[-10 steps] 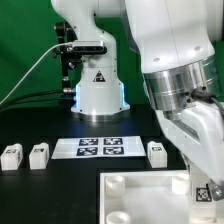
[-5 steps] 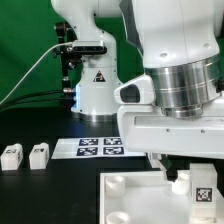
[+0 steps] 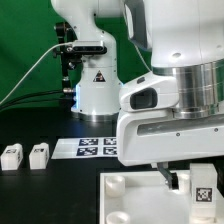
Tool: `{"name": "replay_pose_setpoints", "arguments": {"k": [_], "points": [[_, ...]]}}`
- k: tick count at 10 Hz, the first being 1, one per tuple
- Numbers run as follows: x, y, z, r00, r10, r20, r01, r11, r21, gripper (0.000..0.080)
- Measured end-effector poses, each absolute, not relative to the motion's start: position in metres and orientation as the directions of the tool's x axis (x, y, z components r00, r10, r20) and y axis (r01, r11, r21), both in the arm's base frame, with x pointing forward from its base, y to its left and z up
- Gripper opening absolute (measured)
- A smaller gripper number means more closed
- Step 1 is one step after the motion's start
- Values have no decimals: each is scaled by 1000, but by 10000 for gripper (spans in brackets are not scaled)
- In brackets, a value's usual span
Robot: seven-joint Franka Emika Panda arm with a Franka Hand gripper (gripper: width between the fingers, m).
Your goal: Assemble one leg
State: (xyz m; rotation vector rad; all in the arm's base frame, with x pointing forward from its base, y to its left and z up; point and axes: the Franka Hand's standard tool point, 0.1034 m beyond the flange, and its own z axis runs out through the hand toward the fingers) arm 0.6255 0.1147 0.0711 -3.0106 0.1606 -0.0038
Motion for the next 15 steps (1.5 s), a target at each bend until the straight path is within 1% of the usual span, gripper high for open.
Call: {"name": "replay_pose_setpoints", "arguments": {"k": [1, 2, 3, 4, 6, 7, 8, 9, 10, 11, 12, 13, 14, 15], "points": [[626, 115, 71, 994, -105, -4, -105, -986, -126, 389], [625, 116, 71, 983, -184, -16, -185, -974, -132, 389], [625, 116, 71, 952, -304, -34, -305, -943, -132, 291], [625, 116, 71, 912, -407, -50, -410, -903, -131, 291], [627, 117, 73, 806, -586, -81, -592, -798, -117, 291], [629, 117, 75, 649, -754, -103, -761, -639, -112, 291], [630, 118, 75, 477, -870, -128, -879, -468, -96, 291], [630, 119, 73, 285, -946, -158, -958, -275, -82, 291], [630, 120, 71, 113, -977, -182, -993, -103, -63, 291], [629, 122, 70, 19, -983, -185, -999, -11, -44, 291], [628, 124, 70, -7, -983, -183, -999, 14, -38, 291], [628, 124, 70, 37, -983, -180, -998, -29, -46, 291], [628, 125, 70, 64, -982, -179, -997, -55, -51, 362], [628, 124, 70, 163, -971, -172, -986, -154, -68, 557]]}}
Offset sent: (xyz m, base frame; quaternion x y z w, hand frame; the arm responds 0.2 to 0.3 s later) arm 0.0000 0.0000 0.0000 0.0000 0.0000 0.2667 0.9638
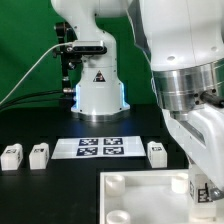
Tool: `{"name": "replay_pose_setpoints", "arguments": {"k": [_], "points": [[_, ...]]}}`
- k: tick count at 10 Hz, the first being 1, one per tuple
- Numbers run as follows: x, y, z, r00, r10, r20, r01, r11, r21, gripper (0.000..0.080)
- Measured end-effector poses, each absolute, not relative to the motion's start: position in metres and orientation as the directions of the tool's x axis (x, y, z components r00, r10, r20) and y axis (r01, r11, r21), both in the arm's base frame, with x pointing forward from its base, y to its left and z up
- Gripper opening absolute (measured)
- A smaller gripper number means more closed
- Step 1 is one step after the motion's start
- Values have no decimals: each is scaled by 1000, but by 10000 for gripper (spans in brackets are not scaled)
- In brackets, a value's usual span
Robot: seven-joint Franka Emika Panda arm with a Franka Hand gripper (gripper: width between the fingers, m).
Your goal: Assemble one leg
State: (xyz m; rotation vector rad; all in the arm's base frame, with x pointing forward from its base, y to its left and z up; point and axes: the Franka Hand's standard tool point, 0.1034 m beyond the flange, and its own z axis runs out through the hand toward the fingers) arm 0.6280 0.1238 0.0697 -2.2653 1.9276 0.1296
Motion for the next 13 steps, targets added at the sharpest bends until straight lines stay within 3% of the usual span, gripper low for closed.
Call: {"name": "replay_pose_setpoints", "arguments": {"k": [1, 2, 3, 6, 8, 10, 11, 12, 13], "points": [[628, 122, 69, 315, -936, -158, -948, -304, -94, 557], [629, 122, 70, 455, -879, -142, -890, -442, -117, 631], [630, 122, 71, 580, -806, -116, -813, -567, -131, 631], [629, 120, 70, 810, -582, -68, -585, -795, -161, 648], [632, 108, 75, 965, -261, -21, -262, -959, -105, 648], [635, 107, 76, 992, -123, 3, -122, -988, -96, 647], [635, 107, 76, 988, -158, -1, -157, -983, -97, 479], [635, 107, 76, 987, -159, -1, -158, -983, -97, 479], [634, 108, 77, 965, -260, -13, -260, -960, -101, 287]]}}
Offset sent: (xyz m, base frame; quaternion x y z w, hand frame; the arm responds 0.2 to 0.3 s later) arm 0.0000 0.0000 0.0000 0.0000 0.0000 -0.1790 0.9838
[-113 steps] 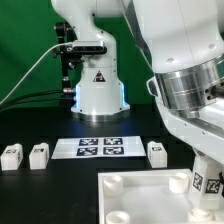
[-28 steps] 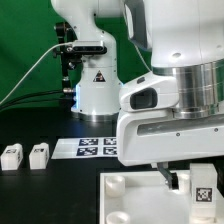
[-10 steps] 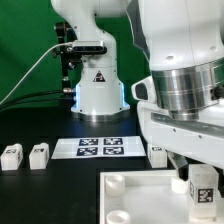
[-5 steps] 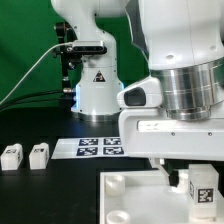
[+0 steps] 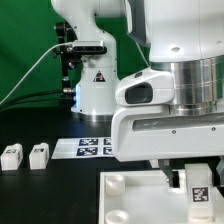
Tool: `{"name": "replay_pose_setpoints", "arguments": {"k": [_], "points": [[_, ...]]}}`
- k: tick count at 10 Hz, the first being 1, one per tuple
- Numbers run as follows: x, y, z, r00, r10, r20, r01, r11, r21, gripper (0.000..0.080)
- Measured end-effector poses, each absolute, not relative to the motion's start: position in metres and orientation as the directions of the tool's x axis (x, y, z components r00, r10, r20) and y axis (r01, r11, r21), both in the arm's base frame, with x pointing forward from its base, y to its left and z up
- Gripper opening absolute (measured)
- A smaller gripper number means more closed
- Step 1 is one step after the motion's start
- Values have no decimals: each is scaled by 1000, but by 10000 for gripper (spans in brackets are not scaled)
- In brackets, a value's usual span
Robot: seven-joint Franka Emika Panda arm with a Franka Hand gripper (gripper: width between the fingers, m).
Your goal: Assemble one leg
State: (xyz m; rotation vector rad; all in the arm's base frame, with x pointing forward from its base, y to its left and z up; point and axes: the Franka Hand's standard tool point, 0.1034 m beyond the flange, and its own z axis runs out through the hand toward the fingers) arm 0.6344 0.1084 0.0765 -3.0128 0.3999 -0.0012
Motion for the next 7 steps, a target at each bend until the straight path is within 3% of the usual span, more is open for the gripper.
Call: {"name": "replay_pose_setpoints", "arguments": {"k": [4, 5, 7], "points": [[635, 110, 77, 743, -665, -70, -669, -736, -103, 291], [636, 108, 77, 632, -770, -93, -775, -624, -103, 291], [634, 109, 76, 234, -960, -156, -972, -227, -61, 291]]}}
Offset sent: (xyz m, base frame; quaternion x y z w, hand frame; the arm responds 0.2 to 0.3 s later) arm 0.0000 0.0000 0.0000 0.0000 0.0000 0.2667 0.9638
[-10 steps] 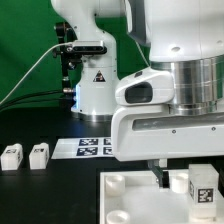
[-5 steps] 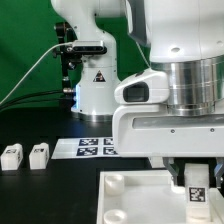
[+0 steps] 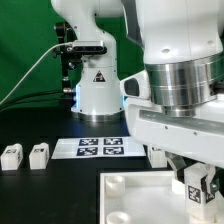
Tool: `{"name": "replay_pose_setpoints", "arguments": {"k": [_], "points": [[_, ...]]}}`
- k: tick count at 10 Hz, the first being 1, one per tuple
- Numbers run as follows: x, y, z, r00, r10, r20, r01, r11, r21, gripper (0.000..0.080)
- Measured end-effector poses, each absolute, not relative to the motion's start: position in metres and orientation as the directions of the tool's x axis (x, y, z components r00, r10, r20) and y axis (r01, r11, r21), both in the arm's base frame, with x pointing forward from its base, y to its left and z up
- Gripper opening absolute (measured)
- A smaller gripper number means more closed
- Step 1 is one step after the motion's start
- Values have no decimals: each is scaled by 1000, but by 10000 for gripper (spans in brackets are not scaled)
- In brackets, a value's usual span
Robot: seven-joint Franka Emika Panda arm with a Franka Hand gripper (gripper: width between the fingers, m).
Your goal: Assemble one leg
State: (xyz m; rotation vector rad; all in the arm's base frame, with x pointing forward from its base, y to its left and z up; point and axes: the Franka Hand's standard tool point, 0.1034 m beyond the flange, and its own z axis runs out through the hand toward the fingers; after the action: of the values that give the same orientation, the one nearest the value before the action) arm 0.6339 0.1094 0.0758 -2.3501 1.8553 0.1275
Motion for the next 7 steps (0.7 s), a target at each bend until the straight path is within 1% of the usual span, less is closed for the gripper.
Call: {"name": "replay_pose_setpoints", "arguments": {"k": [1, 3, 5, 7], "points": [[633, 109, 74, 74, -981, -182, -997, -67, -43, 292], [633, 110, 74, -100, -975, -198, -995, 104, -11, 293], [633, 110, 74, -66, -978, -197, -997, 71, -17, 293], [629, 112, 69, 174, -969, -178, -985, -167, -53, 561]]}}
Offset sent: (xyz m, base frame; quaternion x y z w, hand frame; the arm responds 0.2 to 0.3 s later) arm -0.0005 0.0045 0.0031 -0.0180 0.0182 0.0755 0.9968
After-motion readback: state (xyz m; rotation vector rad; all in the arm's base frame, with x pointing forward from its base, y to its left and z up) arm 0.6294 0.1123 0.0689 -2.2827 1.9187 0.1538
